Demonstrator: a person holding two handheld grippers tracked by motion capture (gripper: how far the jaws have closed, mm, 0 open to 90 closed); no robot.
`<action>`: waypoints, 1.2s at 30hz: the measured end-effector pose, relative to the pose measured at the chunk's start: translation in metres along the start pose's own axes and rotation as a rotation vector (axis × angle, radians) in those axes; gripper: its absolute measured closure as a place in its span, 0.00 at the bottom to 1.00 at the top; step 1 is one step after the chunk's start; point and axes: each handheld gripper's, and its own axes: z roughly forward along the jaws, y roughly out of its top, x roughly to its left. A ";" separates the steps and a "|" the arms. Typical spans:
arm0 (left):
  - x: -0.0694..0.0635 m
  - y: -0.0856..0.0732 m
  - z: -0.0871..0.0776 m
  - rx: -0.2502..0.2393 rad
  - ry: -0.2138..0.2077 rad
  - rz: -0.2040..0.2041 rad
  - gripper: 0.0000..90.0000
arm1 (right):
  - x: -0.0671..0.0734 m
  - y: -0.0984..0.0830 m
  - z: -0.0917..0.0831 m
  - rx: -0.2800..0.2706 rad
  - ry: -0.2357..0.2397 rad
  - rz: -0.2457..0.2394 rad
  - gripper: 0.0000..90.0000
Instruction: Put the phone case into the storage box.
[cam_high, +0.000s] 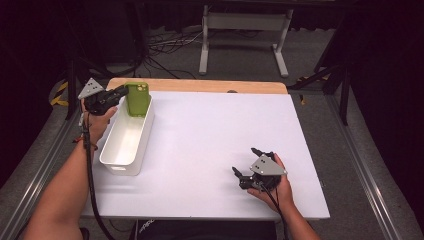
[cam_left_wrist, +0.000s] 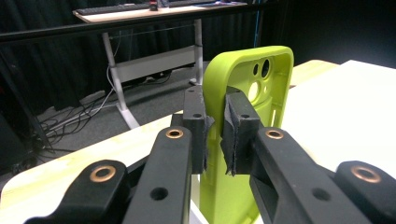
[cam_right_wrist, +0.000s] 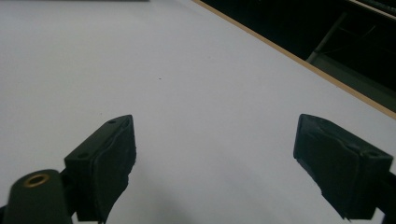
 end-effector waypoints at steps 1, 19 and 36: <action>0.000 -0.002 0.001 0.001 0.001 0.000 0.90 | 0.000 0.000 0.000 0.001 0.002 -0.002 0.16; 0.008 -0.017 0.001 0.012 0.044 -0.035 0.85 | 0.001 -0.001 0.002 0.015 0.023 -0.007 0.16; 0.006 -0.014 0.003 0.053 0.083 -0.020 0.74 | 0.000 0.000 0.001 0.009 0.027 -0.010 0.16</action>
